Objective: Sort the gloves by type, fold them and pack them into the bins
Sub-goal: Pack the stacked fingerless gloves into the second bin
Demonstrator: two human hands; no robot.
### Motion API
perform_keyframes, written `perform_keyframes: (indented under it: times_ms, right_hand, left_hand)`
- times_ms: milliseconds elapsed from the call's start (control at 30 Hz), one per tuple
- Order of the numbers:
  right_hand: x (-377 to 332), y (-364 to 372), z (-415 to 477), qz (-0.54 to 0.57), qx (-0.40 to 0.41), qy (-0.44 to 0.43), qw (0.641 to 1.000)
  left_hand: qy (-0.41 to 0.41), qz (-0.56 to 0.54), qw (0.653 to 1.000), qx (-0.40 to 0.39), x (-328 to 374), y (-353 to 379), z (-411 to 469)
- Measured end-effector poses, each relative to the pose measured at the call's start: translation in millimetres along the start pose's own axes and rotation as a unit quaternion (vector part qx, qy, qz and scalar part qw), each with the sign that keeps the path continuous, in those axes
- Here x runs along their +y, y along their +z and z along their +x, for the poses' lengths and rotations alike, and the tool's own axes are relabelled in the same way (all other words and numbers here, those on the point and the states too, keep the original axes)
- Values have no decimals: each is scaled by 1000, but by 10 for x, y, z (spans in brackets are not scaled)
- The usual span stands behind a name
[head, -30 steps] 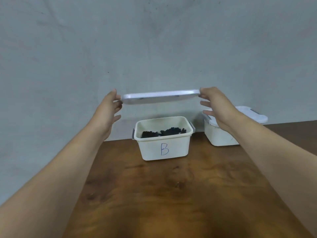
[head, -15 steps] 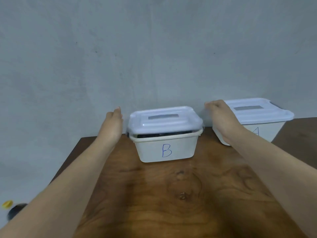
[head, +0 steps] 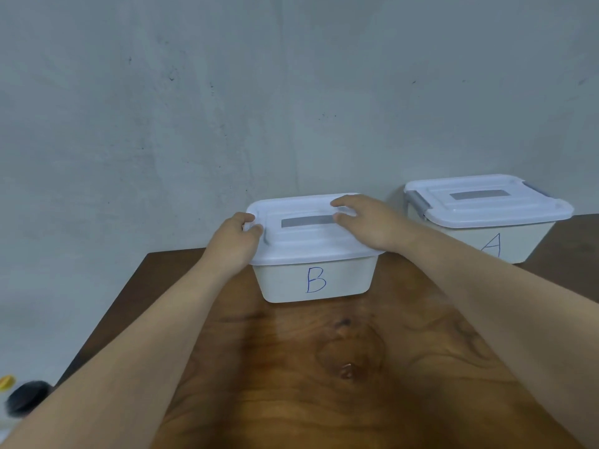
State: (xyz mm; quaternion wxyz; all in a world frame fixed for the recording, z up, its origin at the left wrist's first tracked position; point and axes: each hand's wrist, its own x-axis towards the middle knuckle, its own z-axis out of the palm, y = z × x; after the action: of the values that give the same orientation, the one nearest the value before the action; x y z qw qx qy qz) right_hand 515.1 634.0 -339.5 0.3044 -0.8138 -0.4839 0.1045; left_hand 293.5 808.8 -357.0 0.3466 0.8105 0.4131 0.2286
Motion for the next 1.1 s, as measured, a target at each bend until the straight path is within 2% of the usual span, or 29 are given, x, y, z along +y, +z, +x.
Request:
perform_keyframes:
  times_ms: [100, 233, 467, 533, 600, 667, 700, 733, 800, 867, 1000, 1100]
  right_hand:
    - [31, 58, 169, -48, -53, 15, 997]
    - [78, 95, 374, -146, -75, 32, 986]
    - [128, 241, 432, -189, -116, 57, 974]
    - [133, 239, 425, -190, -114, 59, 973]
    - [132, 231, 409, -190, -112, 60, 973]
    - [120, 235, 386, -192, -109, 60, 973]
    - [111, 236, 376, -189, -109, 61, 974]
    - [104, 236, 363, -185, -110, 62, 975]
    - [93, 235, 356, -182, -110, 65, 975]
    - [88, 233, 348, -180, -112, 67, 975]
    - [64, 223, 319, -169, -116, 67, 977]
    - [63, 224, 309, -172, -108, 65, 977]
  left_hand:
    - [2, 27, 1000, -12, 20, 14, 79]
    - [8, 54, 998, -12, 15, 31, 226]
    - [6, 90, 996, -5, -93, 210, 339]
    - [-5, 34, 999, 12, -107, 242, 307]
    - [-56, -90, 994, 33, -135, 250, 252]
    - [-145, -242, 959, 36, -166, 244, 217]
    - [-175, -283, 942, 37, -177, 254, 219]
    - [-175, -281, 943, 45, -180, 270, 209]
    - [-105, -158, 977, 100, -141, 306, 158]
    - [-32, -25, 990, 138, -82, 297, 95]
    - [20, 54, 990, 127, -63, 229, 144]
    - [60, 190, 973, 118, 3, 229, 184]
